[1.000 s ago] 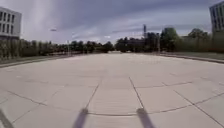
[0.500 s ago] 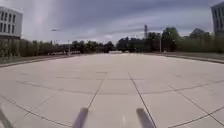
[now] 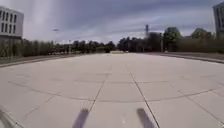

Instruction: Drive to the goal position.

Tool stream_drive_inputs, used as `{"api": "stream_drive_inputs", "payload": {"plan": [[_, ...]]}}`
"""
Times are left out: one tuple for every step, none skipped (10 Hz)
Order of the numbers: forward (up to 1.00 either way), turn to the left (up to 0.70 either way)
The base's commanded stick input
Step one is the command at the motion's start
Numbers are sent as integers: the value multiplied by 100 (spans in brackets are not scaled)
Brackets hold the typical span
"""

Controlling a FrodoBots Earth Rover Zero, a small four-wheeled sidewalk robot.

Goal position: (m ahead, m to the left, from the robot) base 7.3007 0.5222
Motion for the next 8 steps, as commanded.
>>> {"api": "stream_drive_inputs", "payload": {"plan": [[50,0],[50,0],[50,0],[50,0],[50,0],[50,0],[50,0],[50,0]]}}
